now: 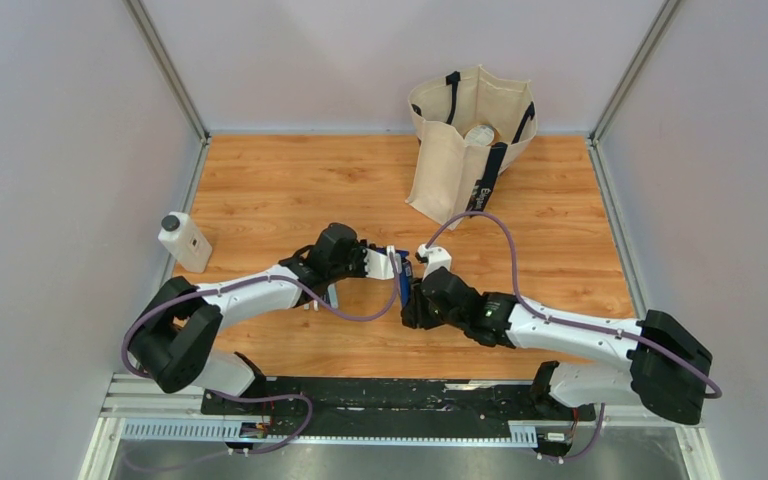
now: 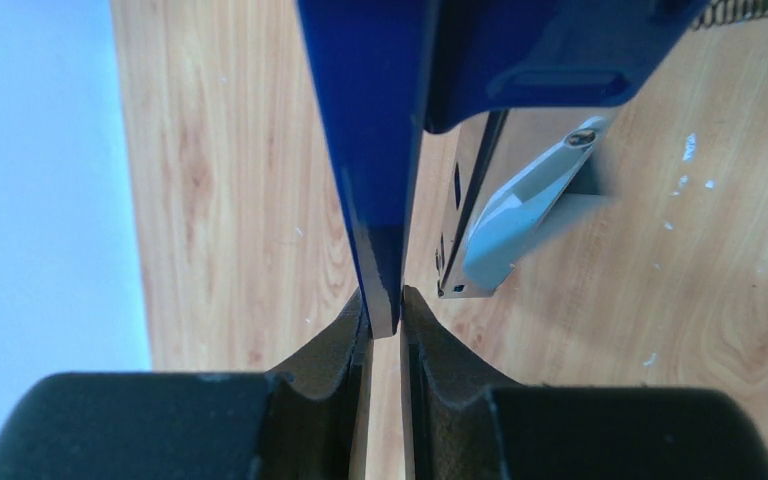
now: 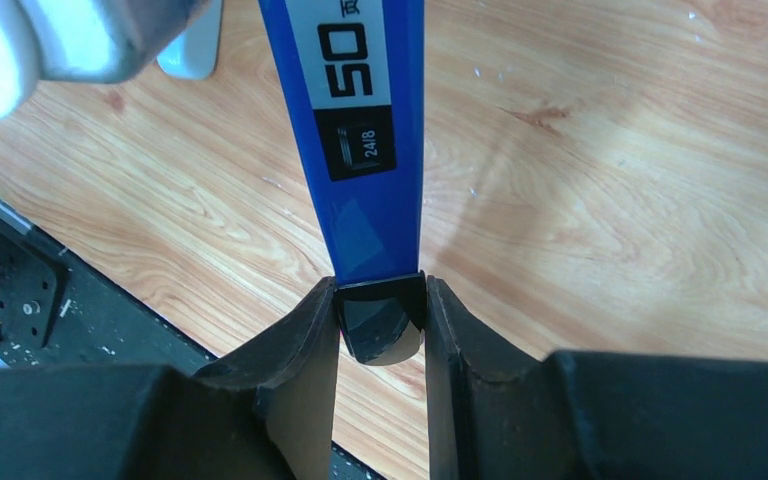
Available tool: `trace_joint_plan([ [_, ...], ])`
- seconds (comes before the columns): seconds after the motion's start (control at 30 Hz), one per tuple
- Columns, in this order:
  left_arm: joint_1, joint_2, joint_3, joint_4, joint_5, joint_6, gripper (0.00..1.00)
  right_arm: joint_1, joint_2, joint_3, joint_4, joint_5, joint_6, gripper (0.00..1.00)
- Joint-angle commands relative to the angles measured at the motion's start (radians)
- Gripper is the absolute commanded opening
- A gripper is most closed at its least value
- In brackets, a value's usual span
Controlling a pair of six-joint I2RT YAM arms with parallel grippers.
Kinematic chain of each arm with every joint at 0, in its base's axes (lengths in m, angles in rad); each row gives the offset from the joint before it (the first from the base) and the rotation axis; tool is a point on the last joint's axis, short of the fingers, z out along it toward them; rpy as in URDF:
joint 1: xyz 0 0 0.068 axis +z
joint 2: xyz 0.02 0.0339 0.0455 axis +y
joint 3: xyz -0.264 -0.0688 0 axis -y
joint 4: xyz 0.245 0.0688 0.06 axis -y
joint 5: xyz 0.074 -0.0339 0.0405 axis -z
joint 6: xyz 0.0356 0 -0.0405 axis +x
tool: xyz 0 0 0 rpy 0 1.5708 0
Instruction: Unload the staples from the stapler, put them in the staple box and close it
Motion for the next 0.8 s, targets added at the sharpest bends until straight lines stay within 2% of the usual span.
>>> trace_joint_plan([
  [0.0,-0.021,-0.021,-0.032,0.187,-0.120,0.128,0.15,0.005,-0.034,-0.011,-0.070,0.027,-0.036,0.00],
  [0.17,-0.054,-0.016,-0.092,0.301,-0.166,0.225,0.15,0.005,-0.032,-0.011,-0.076,0.031,-0.045,0.00],
  [0.4,-0.061,-0.022,-0.071,0.255,-0.167,0.181,0.15,0.005,-0.021,0.005,-0.072,0.039,-0.040,0.00],
  [0.57,-0.061,-0.076,0.013,0.021,-0.072,-0.014,0.16,-0.005,-0.029,0.085,-0.090,0.094,-0.051,0.00],
  [0.77,-0.061,-0.108,0.153,-0.320,0.170,-0.226,0.27,-0.080,-0.054,0.248,-0.115,0.154,-0.051,0.00],
])
